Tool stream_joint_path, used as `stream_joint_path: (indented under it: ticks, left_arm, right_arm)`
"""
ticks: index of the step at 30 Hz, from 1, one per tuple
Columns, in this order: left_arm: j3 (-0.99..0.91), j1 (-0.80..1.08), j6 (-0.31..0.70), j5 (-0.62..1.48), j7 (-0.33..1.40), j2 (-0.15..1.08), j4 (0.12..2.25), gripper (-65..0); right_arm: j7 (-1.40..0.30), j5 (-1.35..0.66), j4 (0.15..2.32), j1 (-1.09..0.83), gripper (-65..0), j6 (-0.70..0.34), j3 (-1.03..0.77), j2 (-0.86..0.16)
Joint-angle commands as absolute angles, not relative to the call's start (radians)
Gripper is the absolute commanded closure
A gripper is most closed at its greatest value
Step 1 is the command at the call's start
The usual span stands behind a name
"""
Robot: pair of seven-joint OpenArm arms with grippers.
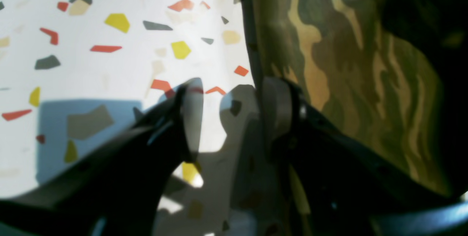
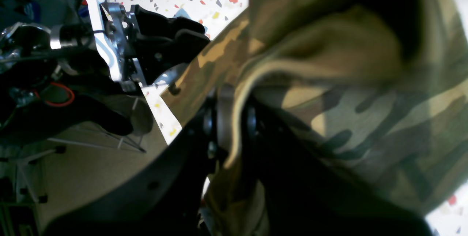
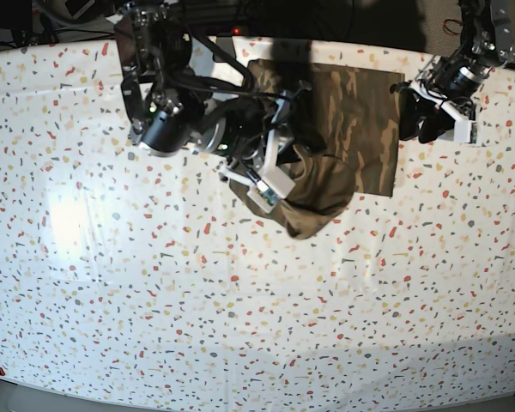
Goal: Fold the T-shirt properly
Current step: 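Fold the held strip end over toward the left gripper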
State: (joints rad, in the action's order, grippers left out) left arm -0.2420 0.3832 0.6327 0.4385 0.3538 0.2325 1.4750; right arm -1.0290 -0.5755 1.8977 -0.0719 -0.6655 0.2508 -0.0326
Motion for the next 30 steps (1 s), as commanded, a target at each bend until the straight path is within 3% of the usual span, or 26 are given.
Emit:
stream_joint_path:
  ticks: [1,15,28,30]
  left_arm:
    - [-0.234,0.393,0.637,0.411,0.417,0.234,1.474,-26.0]
    - [-0.234,0.394,0.637,0.412,0.417,0.233,1.474,-26.0]
    - [-0.234,0.394,0.637,0.412,0.417,0.234,1.474,-26.0]
    - [-0.234,0.393,0.637,0.412,0.417,0.233,1.474,-26.0]
  right_arm:
    - [-1.002,-0.592,1.911,-0.059,0.0,-0.669,0.266,-0.015]
    - [-0.947,-0.571,1.758,-0.052,0.0,-0.669,0.373,0.064]
    - [-0.946,-0.533,1.531,0.081,0.0,-0.671,0.441,0.157]
    - [-0.947,-0.565,1.531,0.083,-12.4,-0.674,0.441,0.157]
